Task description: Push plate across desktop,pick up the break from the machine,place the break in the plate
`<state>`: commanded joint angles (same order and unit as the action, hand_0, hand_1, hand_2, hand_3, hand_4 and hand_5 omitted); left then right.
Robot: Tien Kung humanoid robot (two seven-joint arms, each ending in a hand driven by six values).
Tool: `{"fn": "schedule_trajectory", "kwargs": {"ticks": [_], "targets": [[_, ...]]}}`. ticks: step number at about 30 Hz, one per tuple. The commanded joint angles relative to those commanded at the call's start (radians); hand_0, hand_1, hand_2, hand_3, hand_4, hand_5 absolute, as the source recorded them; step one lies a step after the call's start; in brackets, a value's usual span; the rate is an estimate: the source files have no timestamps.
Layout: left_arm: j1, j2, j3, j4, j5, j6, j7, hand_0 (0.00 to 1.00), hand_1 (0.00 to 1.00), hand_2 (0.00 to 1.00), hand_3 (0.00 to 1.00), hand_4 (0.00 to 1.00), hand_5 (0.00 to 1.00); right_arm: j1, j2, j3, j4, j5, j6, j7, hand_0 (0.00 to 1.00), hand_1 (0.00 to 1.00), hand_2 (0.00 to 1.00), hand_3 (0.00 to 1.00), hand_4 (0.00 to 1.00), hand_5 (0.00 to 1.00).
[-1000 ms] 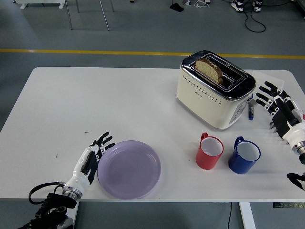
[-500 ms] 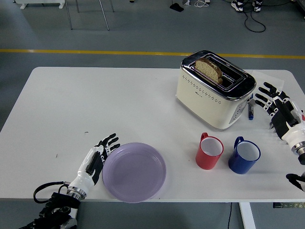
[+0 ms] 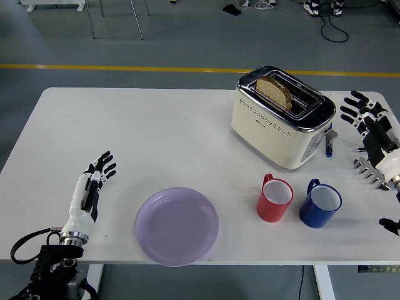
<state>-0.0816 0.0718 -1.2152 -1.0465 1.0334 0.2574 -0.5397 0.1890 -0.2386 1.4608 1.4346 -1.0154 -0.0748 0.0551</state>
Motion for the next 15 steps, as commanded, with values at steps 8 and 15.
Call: {"fn": "schedule_trajectory", "kwargs": {"ticks": [8,15], "targets": [[0.103,0.047,-0.206,-0.125,0.074,-0.001,0.102,0.788,0.812,0.878,0.857,0.519,0.998,0.186,-0.09,-0.149,-0.044,-0.295,-0.084,-0.04,0.913,0.827,0.823,0.804,0.559,0.471],[0.132,0.03,-0.315,-0.18,0.102,-0.014,0.147,0.784,0.802,0.867,0.847,0.522,0.998,0.378,-0.126,-0.31,-0.14,-0.553,-0.069,-0.134,0.973,0.888,0.909,0.882,0.736,0.337]]}}
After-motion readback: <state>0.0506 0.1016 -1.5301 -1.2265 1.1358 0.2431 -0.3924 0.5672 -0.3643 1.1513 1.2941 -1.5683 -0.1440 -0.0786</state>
